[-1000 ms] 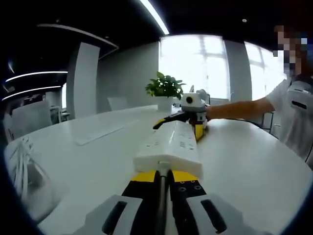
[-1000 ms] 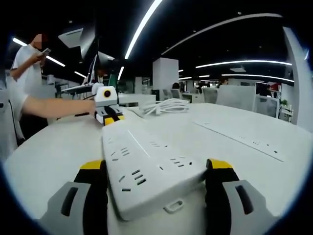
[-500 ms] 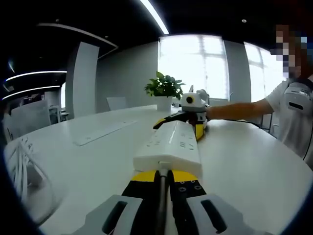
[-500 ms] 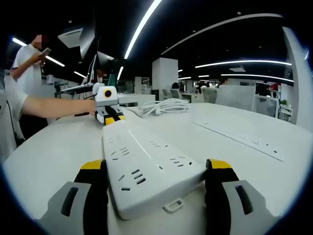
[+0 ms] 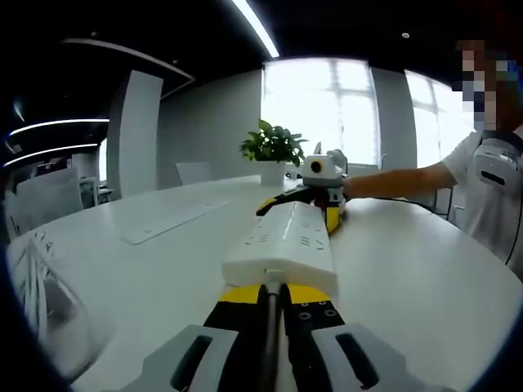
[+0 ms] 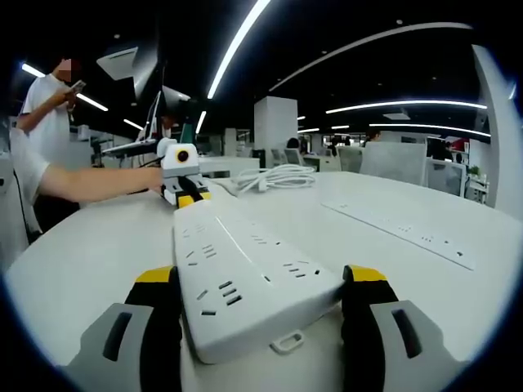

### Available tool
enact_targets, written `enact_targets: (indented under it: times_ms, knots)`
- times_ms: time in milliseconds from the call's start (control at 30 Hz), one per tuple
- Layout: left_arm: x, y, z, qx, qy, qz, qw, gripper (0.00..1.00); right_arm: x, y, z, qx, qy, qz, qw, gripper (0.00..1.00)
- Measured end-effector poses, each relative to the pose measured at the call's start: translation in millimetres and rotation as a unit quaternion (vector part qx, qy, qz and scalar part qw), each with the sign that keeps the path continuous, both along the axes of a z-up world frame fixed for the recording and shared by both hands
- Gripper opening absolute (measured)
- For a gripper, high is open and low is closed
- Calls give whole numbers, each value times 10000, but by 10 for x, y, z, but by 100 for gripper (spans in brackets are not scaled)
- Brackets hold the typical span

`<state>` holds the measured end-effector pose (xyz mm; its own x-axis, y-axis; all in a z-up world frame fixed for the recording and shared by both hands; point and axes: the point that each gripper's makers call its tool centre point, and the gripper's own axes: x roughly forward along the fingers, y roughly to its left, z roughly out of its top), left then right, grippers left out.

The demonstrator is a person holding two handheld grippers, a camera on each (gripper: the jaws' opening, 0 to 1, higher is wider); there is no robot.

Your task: Straighten the power strip on the desk, plug the charger into it

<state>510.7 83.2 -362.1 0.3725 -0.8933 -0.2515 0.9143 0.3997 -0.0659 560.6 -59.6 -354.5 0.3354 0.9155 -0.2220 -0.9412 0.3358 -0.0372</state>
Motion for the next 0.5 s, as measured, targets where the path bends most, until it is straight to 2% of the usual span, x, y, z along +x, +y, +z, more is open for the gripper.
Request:
enact_targets:
  times_ms: [133, 500]
  knots:
    - [8, -6, -2, 1, 6, -36, 10000, 11, 20, 7, -5, -23, 32, -15, 10000, 79]
    - [242, 98, -31, 4, 20, -150, 9999, 11, 50, 21, -13, -53, 22, -92, 9999, 79]
